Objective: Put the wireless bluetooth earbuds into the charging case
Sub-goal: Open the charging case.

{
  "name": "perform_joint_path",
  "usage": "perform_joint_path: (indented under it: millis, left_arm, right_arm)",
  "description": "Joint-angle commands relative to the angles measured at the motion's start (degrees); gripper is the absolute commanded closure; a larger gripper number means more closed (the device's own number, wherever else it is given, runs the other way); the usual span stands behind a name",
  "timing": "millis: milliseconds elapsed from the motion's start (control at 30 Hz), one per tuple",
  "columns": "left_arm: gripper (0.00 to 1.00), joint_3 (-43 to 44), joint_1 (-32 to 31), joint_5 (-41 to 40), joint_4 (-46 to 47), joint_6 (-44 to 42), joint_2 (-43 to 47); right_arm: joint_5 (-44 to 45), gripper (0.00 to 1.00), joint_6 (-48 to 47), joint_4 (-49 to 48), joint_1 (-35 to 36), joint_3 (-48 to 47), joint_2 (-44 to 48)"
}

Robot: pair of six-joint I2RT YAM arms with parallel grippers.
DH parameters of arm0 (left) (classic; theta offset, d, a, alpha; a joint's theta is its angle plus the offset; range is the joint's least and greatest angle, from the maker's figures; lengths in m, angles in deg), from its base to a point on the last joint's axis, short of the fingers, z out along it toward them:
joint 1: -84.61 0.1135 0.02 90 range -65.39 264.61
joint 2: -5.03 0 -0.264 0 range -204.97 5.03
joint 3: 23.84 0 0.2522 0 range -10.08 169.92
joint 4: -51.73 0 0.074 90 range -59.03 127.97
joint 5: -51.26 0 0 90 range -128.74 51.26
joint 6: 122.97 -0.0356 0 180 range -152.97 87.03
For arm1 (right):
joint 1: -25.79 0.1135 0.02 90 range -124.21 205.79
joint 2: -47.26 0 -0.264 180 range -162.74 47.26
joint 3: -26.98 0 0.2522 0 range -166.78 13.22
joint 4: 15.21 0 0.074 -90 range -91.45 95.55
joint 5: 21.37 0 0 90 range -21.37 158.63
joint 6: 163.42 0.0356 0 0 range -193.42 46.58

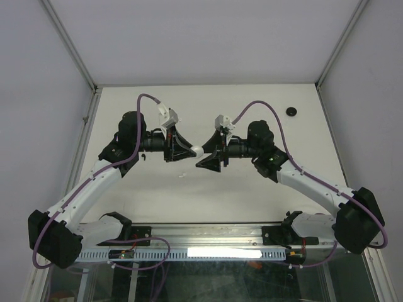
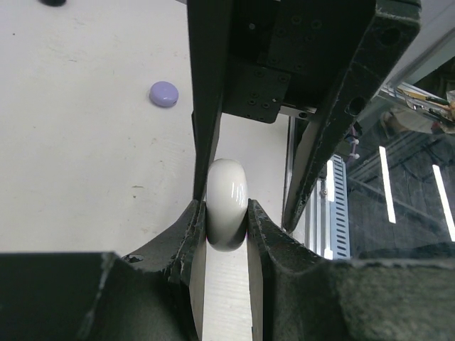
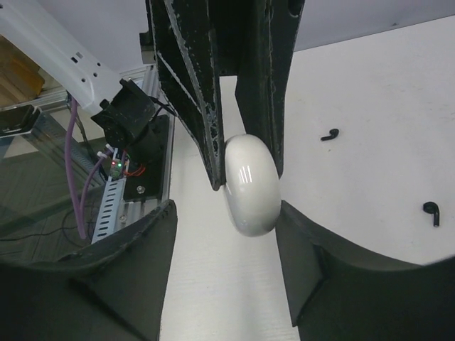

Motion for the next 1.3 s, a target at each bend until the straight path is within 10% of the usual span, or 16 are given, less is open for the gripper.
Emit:
perform_joint_path:
  millis: [0,567,733,1267]
  left_arm:
    - [0.93,1.9,-0.4,3.9,2.1,-2.4,1.6]
    - [0.84,1.9,-0.3,3.5,2.1,-2.3,2.5]
    - [0.64,1.5,-0.3,-0.5,2.8,-0.3,4.1]
    - [0.51,-1.8,-0.4,-0.1,6.8,5.2,5.3]
  right_arm:
    - [-4.5,0.45,2.1,-5.5,-0.1,-2.7,0.2]
    - [-9.1,1.00,6.2,-9.5,-0.1,-2.7,-2.7]
    - [-8.4,1.00,6.0,-9.5,-0.1,-2.0,-1.9]
    - [-6.9,1.00,6.9,-11.3,-0.1,-1.2,-1.1]
